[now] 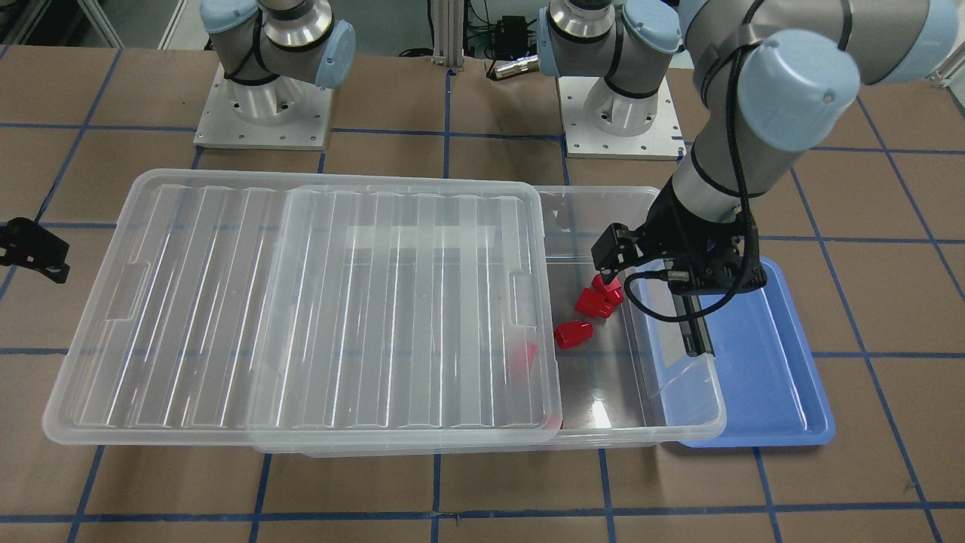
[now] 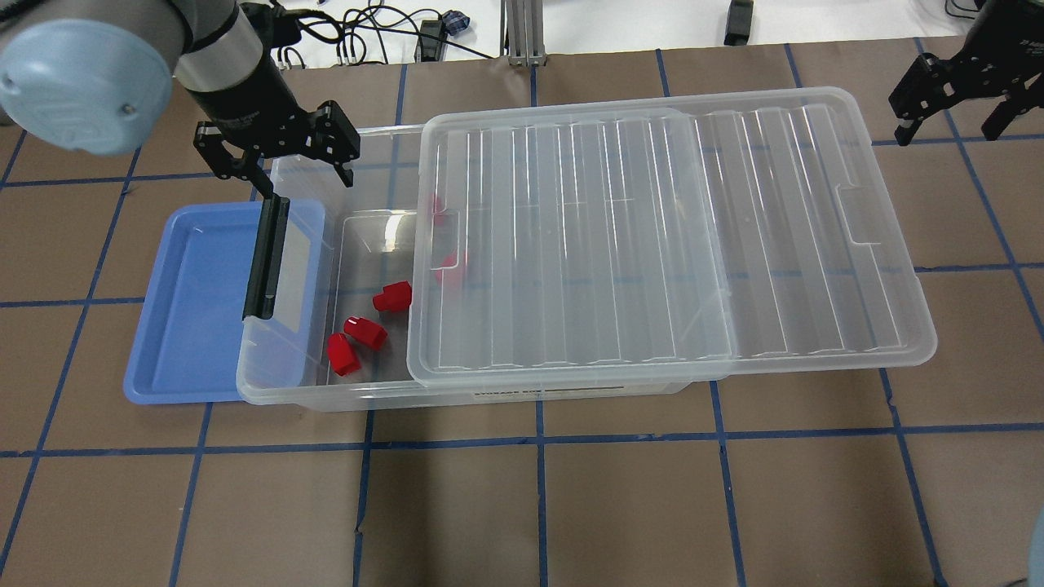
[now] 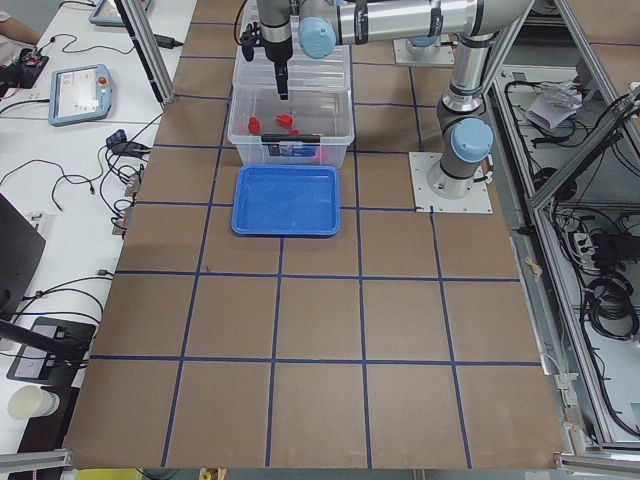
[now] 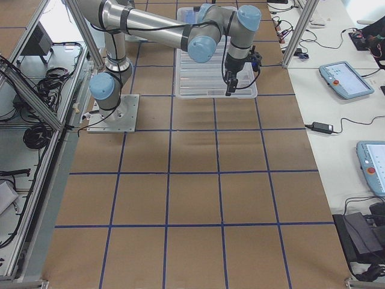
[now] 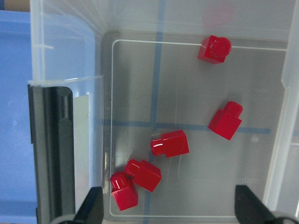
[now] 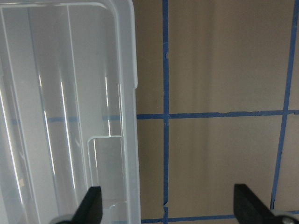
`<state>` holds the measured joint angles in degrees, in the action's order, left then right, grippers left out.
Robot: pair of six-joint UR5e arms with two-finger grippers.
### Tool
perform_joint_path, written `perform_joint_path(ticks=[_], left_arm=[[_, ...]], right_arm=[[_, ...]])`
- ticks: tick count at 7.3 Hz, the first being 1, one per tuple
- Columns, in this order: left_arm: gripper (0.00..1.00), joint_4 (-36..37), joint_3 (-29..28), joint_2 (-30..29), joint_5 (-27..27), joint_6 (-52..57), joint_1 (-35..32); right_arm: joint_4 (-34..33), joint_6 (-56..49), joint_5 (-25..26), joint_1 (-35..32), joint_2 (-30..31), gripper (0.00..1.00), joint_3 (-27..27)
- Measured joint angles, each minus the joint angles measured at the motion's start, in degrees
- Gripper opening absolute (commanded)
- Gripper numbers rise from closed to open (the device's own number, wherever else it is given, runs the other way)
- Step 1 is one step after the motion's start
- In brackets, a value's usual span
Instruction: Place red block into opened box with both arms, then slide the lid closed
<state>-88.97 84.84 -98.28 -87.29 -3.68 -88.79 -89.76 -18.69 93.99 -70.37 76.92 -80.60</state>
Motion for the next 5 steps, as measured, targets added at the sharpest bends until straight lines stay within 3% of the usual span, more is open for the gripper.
perform_joint_path(ticks=[2,5], left_arm=[[1.0,-4.25,-2.69,3.37,-1.45,0.3,-0.12],[1.0,-4.26,-2.69,6.13,-3.23,6.86,-0.08]], right_arm=[[-0.35,-0.51,0.14,0.89,-0.38,1.0,-0.56],[-1.3,-0.64,0.0,5.22,-1.07,1.0,-3.49]])
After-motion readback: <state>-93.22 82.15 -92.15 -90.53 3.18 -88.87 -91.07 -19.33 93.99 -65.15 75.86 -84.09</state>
